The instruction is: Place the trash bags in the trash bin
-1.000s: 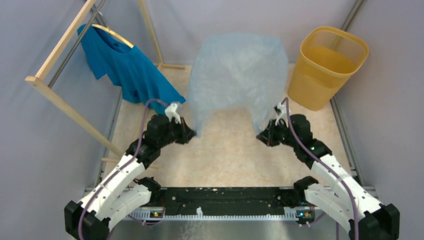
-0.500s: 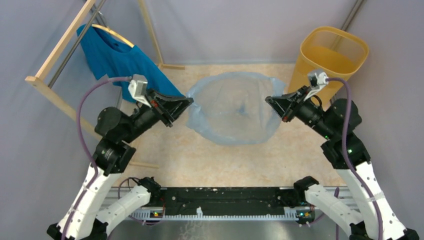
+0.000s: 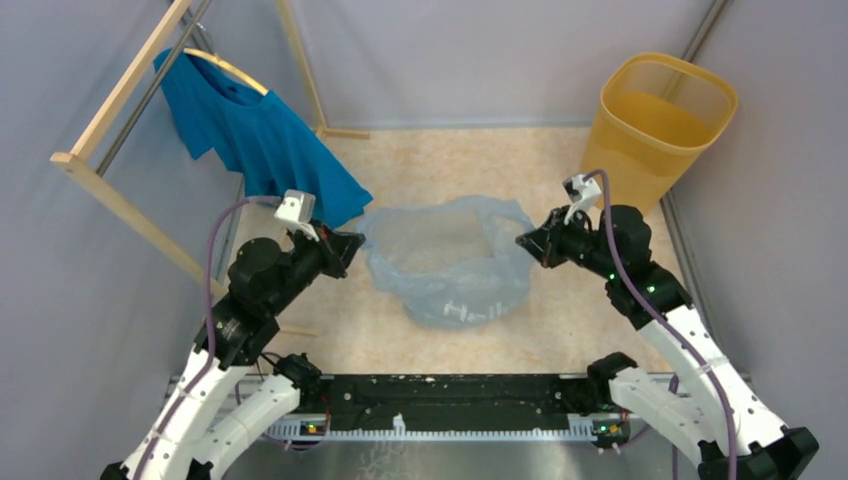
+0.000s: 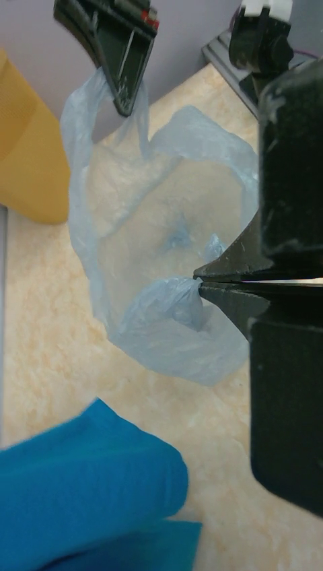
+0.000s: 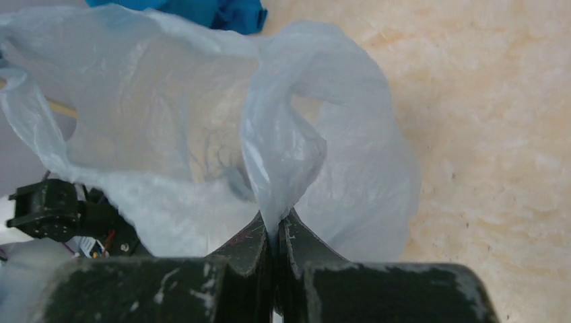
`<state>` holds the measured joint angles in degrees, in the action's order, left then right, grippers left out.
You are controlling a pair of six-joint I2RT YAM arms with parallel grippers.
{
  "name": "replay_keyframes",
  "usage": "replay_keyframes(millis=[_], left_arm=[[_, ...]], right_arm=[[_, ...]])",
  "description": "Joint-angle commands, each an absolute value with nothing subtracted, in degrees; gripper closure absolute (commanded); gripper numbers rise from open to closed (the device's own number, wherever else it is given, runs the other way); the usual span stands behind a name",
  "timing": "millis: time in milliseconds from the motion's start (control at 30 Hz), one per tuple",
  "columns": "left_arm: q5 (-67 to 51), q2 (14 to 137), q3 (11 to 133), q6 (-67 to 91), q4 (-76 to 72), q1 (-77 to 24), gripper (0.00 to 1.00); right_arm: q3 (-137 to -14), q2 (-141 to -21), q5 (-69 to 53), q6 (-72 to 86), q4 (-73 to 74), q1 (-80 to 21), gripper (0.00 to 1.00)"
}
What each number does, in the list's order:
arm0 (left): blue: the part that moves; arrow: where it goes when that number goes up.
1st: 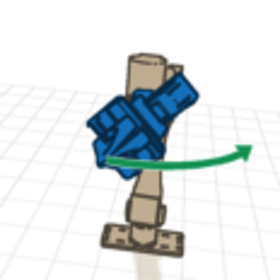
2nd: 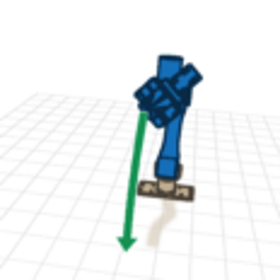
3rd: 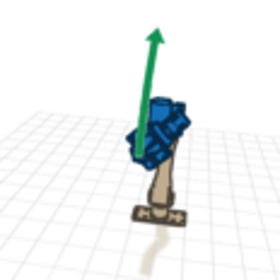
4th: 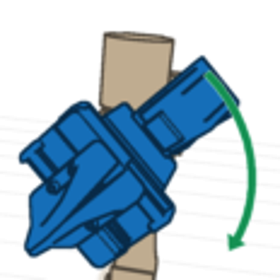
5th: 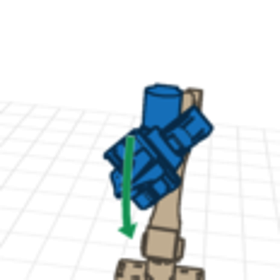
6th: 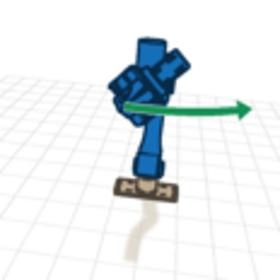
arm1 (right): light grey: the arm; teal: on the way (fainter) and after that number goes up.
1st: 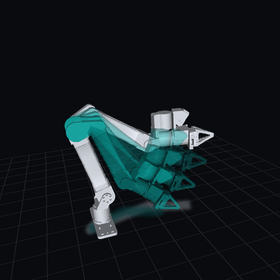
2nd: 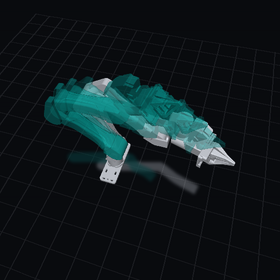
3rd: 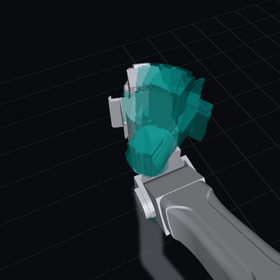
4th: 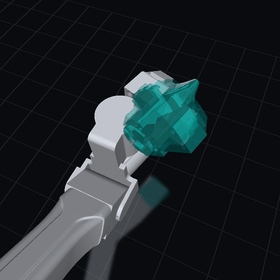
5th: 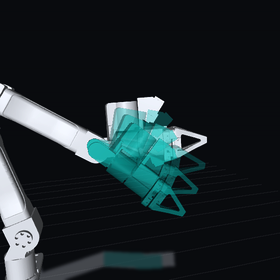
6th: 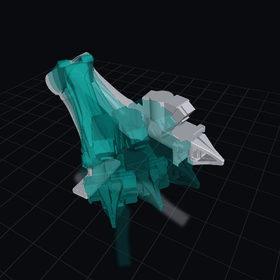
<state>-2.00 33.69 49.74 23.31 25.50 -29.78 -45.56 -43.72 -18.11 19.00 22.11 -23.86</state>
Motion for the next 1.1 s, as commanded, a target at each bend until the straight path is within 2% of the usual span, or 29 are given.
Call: replay_keyframes(millis=[0, 100, 200, 400, 600, 700, 800, 867, 1067], left_arm=[[-12.18, 33.46, 55.95, 20.41, 18.26, -29.90, 1.00], [-23.98, 37.98, 56.92, 23.11, 12.39, -29.97, 1.00], [-29.65, 41.96, 53.82, 29.79, 4.45, -29.95, 1.00], [-30.10, 47.72, 50.96, 35.01, -3.07, -31.38, 1.00], [-28.74, 51.89, 51.01, 35.38, -5.03, -34.13, 1.00], [-27.36, 52.55, 50.80, 35.32, -5.27, -34.91, 1.00], [-27.05, 52.94, 50.92, 34.95, -5.08, -35.31, 1.00], [-26.35, 52.96, 50.90, 34.50, -4.43, -35.34, 1.00], [-26.72, 54.15, 52.60, 33.40, -2.39, -35.39, 1.00]], right_arm=[[-53.22, -46.08, -23.57, 19.99, 12.34, -23.93, 1.00], [-54.37, -51.14, -30.25, 25.32, 6.09, -25.31, 1.00], [-54.00, -54.11, -28.71, 28.33, 0.55, -32.87, 1.00], [-54.67, -60.05, -22.74, 29.33, -5.34, -46.62, 1.00], [-55.01, -63.59, -21.64, 32.80, -9.09, -48.07, 1.00], [-54.20, -63.63, -21.97, 33.44, -10.82, -48.03, 0.84], [-54.98, -63.56, -20.53, 31.77, -8.14, -48.08, 0.61], [-55.29, -63.31, -21.12, 30.76, -7.20, -48.04, 0.51], [-54.06, -62.95, -20.47, 30.65, -7.39, -48.05, 0.32]])
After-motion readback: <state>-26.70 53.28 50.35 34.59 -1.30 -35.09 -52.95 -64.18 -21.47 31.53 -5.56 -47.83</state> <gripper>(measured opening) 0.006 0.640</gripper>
